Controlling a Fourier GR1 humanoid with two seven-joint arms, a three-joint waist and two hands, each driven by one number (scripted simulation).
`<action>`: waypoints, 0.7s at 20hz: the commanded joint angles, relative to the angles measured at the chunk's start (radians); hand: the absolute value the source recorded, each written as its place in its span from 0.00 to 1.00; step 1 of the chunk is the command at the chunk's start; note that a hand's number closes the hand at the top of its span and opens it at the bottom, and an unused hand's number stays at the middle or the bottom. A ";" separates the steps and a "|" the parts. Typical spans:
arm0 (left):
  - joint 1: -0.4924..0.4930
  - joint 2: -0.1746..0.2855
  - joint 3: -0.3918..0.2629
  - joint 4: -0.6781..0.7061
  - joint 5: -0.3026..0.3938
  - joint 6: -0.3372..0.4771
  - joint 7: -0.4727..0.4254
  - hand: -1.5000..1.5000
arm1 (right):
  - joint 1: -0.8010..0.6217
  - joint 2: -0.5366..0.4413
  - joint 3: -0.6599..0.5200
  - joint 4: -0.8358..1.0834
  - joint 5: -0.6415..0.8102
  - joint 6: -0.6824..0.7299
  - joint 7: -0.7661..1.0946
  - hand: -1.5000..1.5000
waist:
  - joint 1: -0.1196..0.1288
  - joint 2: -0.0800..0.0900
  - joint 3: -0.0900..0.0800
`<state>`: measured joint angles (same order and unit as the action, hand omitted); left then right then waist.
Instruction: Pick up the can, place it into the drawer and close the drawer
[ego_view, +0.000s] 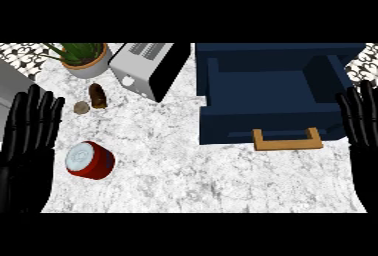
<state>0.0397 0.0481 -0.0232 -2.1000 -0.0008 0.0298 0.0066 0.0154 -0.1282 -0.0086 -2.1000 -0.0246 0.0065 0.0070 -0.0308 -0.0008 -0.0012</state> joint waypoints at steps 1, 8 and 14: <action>0.042 0.004 0.010 -0.084 -0.035 0.029 0.044 0.00 | 0.020 0.004 -0.029 -0.023 -0.015 0.002 -0.012 0.00 | 0.032 -0.001 0.001; 0.181 -0.047 0.143 -0.035 -0.162 0.429 0.217 0.00 | 0.066 0.042 -0.049 0.041 -0.003 -0.081 0.141 0.00 | 0.056 0.007 0.000; 0.249 -0.048 -0.019 -0.140 -0.300 0.618 0.390 0.00 | 0.084 0.035 -0.051 0.019 -0.001 -0.077 0.188 0.00 | 0.031 0.000 0.002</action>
<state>0.2634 0.0028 0.0072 -2.2058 -0.2296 0.5375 0.2914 0.0765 -0.1015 -0.0688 -2.0676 -0.0404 -0.0582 0.1539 0.0087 -0.0001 0.0008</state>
